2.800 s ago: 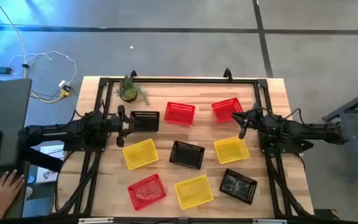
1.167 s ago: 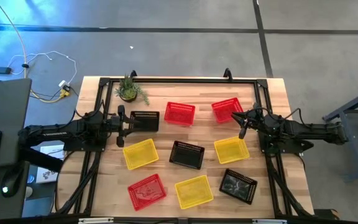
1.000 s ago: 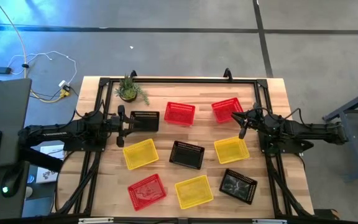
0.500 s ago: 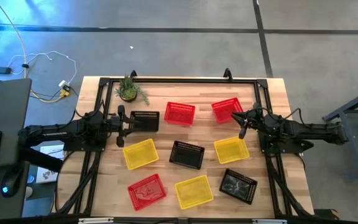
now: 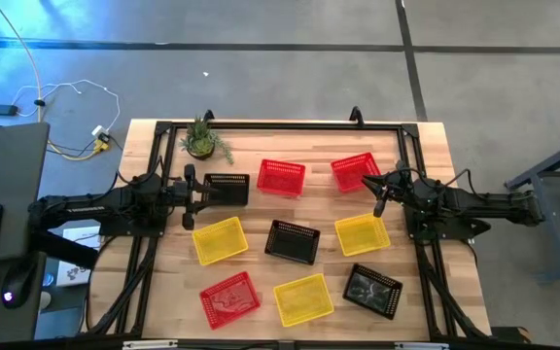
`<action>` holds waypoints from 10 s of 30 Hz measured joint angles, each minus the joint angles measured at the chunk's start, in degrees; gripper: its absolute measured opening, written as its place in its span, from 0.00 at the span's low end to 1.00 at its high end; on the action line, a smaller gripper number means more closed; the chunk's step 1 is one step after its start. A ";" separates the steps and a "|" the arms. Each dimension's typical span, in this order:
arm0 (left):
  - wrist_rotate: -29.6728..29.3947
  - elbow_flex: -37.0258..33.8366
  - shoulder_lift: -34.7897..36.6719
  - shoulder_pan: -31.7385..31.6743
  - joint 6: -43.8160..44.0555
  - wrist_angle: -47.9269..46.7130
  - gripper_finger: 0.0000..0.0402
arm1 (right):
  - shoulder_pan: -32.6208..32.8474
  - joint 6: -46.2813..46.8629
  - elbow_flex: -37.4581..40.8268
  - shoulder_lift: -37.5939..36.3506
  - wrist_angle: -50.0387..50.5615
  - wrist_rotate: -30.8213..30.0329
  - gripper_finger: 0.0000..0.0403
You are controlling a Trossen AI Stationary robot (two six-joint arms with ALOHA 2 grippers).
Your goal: Stack baskets by color
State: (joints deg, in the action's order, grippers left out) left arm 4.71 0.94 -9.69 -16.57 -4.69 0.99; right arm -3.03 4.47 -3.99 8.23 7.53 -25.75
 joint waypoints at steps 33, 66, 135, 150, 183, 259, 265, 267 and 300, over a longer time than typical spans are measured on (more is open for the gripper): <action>0.00 0.01 0.00 -0.01 0.00 0.00 0.33 | 0.00 0.01 -0.01 0.00 -0.01 0.01 0.13; 0.02 -0.01 0.00 -0.01 18.24 0.07 0.33 | 0.02 -17.01 0.05 0.00 -23.71 -9.60 0.13; -5.42 -0.01 -0.81 0.12 13.98 -1.09 0.33 | 0.02 9.33 -37.37 31.13 31.44 2.47 0.13; -5.42 -0.01 -0.81 0.12 13.92 -1.09 0.33 | 0.01 10.51 -47.92 53.40 46.81 3.48 0.20; -5.57 -0.01 -0.81 0.12 10.43 -1.09 0.33 | -9.74 -6.77 -49.41 83.64 49.00 6.75 0.31; -5.40 0.01 -0.81 0.12 10.64 -1.09 0.33 | -4.12 -6.40 -83.45 94.05 19.34 13.30 0.00; -5.40 -0.01 -0.81 0.10 10.67 -1.09 0.33 | -4.77 -4.70 -83.54 94.33 23.17 15.48 0.00; -5.40 -0.01 -0.81 0.10 10.69 -1.09 0.33 | -5.11 -4.44 -85.69 94.40 26.94 16.01 0.00; -5.44 -0.01 -1.95 0.10 12.04 -1.09 0.33 | -4.96 -4.46 -114.20 119.96 58.96 20.28 0.00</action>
State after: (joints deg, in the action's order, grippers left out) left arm -0.73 0.93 -11.64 -16.47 7.35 -0.10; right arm -7.99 0.01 -118.20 128.19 66.49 -5.48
